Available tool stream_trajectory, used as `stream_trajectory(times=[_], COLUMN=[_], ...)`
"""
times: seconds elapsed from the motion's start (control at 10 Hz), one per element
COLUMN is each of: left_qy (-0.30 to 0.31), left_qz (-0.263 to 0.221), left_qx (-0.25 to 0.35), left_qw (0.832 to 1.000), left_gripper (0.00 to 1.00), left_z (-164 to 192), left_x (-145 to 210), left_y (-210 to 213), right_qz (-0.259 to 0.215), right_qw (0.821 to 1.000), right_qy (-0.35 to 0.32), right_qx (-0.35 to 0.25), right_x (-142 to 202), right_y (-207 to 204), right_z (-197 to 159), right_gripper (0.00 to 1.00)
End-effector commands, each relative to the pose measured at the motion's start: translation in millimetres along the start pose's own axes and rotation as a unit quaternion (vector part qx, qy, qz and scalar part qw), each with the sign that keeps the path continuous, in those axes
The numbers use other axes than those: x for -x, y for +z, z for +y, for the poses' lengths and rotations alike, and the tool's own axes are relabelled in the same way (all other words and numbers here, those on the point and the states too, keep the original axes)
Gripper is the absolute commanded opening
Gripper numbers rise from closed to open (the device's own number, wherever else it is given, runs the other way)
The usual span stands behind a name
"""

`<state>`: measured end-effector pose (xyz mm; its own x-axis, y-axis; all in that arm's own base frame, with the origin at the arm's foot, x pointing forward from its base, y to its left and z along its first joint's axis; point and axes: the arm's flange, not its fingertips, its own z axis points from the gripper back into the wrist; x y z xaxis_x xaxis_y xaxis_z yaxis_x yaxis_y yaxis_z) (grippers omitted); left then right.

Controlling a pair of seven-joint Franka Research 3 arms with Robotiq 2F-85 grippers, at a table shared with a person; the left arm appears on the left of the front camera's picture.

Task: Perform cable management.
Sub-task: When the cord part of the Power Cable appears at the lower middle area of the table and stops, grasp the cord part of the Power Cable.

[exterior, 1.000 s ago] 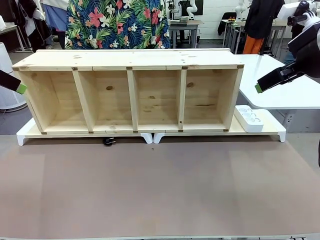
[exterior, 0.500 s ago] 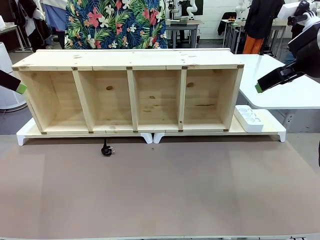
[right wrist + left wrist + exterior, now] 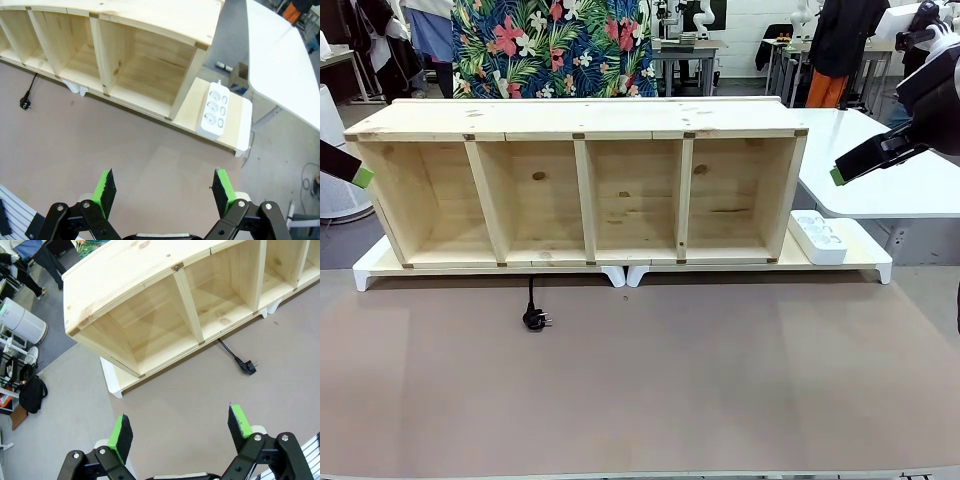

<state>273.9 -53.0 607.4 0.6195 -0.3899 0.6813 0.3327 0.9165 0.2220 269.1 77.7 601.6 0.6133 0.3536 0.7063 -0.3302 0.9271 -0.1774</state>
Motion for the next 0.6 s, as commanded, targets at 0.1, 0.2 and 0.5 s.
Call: stream_trajectory(times=[0.1, 0.2, 0.5], left_qy=[-0.001, -0.001, -0.001], left_qz=[-0.005, -0.005, -0.005], left_qx=[-0.001, -0.001, -0.001], left_qw=[1.000, 1.000, 1.000], left_gripper=[1.00, 1.00, 1.00], left_z=[-0.7, -0.7, -0.7], left_x=[-2.3, -2.3, -2.3], left_y=[-1.6, -1.6, -1.6], right_qz=[-0.002, -0.002, -0.002], right_qw=[1.000, 1.000, 1.000], right_qy=[0.001, 0.001, 0.001], right_qx=[0.001, 0.001, 0.001], right_x=[-0.8, -0.8, -0.8], right_y=[-1.0, -1.0, -1.0], right_z=[0.1, 0.1, 0.1], right_gripper=[1.00, 1.00, 1.00])
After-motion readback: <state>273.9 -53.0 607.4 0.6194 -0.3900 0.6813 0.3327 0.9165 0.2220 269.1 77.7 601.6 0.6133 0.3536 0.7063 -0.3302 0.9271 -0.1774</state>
